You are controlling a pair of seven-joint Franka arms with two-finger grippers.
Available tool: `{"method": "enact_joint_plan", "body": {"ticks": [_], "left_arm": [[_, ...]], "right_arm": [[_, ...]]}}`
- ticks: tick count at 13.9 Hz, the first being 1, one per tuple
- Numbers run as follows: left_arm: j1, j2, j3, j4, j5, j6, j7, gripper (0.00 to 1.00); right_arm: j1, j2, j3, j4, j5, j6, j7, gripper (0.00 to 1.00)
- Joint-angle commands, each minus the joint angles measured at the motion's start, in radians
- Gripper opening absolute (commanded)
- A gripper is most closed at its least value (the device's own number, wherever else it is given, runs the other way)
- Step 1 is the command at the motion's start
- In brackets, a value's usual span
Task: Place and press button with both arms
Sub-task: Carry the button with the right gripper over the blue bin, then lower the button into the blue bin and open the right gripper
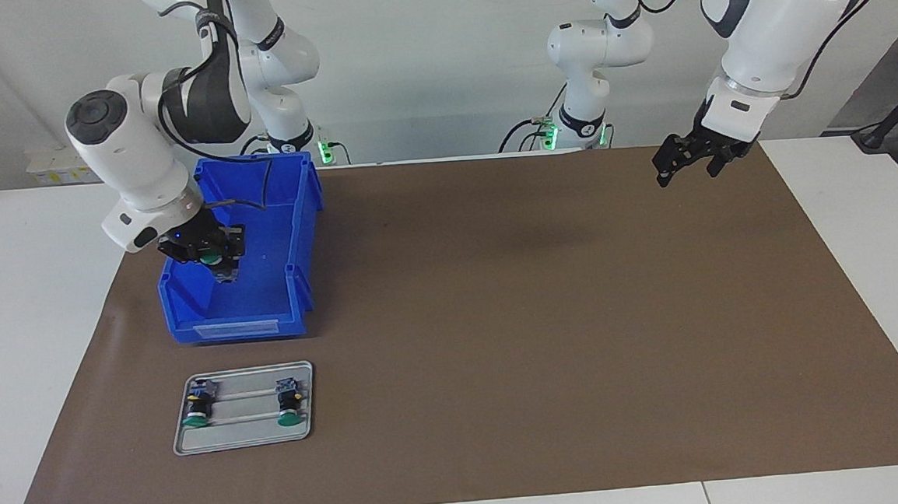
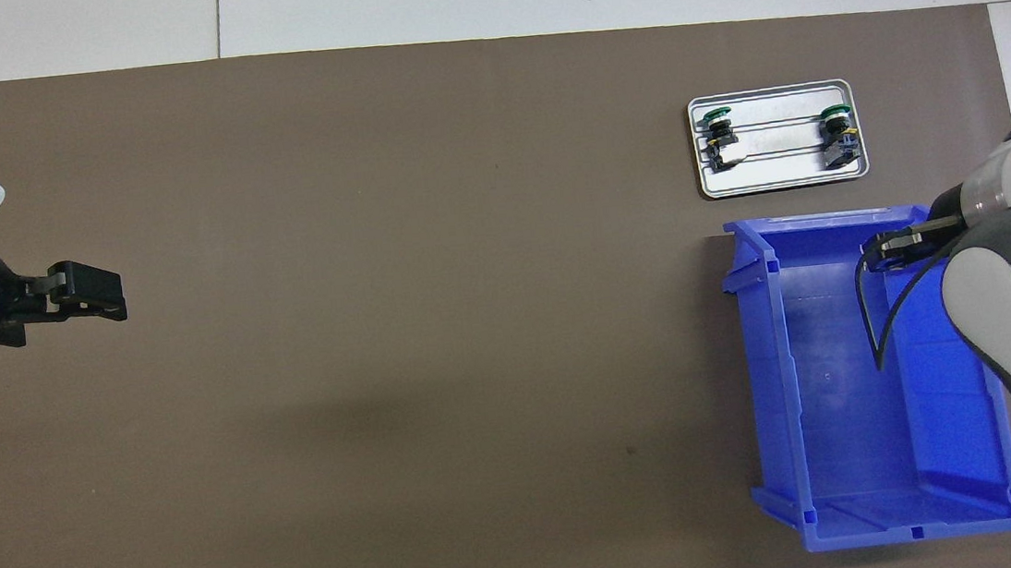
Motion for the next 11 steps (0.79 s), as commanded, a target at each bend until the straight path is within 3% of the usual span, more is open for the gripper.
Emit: {"method": "enact_joint_plan", "body": {"ticks": [1,5,10,11], "left_arm": [[0.002,-0.022,0.003,-0.018,-0.007,-0.007,0.007,1.0],[0.002,-0.022,0.003,-0.018,-0.007,-0.007,0.007,1.0],[0.002,-0.024,0.003,-0.018,-0.007,-0.007,0.007,1.0],[0.002,-0.022,0.003,-0.018,-0.007,-0.007,0.007,1.0]], "right_arm": [[-0.006,-0.089,0.018,-0.171,0.014,0.103,-0.013,0.0],[0.001,-0.06,0.02,-0.26,0.014,0.247,-0.001,0.0],[0.041,0.03,0.02,-0.26,0.014,0.371,0.062,0.0],[0.035,0.032,0.018,-0.26,0.014,0.377,0.057,0.24]]}}
